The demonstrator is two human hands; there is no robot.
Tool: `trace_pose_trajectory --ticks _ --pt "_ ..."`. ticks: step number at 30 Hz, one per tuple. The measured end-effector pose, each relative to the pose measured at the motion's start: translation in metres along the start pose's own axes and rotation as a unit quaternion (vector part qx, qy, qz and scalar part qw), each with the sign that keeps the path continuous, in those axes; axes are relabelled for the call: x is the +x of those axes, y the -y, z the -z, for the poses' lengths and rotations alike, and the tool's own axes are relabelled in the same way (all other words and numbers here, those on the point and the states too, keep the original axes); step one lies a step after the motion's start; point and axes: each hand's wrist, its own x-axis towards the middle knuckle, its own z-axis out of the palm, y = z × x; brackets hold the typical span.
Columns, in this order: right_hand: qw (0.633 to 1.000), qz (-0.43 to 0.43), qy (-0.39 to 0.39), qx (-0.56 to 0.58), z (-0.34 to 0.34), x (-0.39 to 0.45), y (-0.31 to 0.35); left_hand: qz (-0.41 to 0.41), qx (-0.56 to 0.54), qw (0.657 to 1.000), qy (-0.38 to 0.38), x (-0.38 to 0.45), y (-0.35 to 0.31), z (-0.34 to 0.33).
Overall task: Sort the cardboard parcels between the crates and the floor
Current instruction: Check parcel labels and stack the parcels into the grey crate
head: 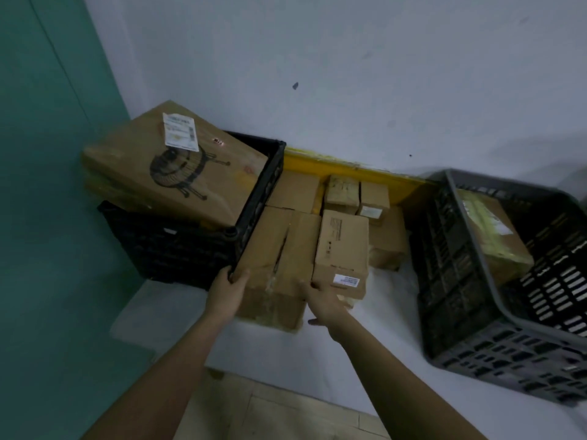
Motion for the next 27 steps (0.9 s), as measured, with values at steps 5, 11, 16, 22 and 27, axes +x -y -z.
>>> trace_pose_trajectory --ticks 5,11,16,22,27 --pt "0.996 0.006 -0.009 0.091 -0.023 0.007 -0.01 0.002 -0.014 1.0 0.021 -0.005 0.001 -0.001" --pt "0.992 0.011 -0.019 0.122 -0.028 0.001 -0.012 -0.004 -0.041 0.999 0.033 -0.011 -0.004 0.003" --pt "0.988 0.007 -0.006 0.154 -0.024 -0.01 -0.002 -0.014 -0.12 0.993 -0.003 -0.015 -0.014 0.008" --pt "0.984 0.053 -0.051 0.163 -0.021 -0.025 0.018 -0.062 -0.185 0.98 -0.037 -0.032 -0.039 0.009" --pt "0.976 0.119 -0.089 0.159 -0.011 -0.041 0.042 -0.139 -0.211 0.966 -0.06 -0.047 -0.069 0.01"
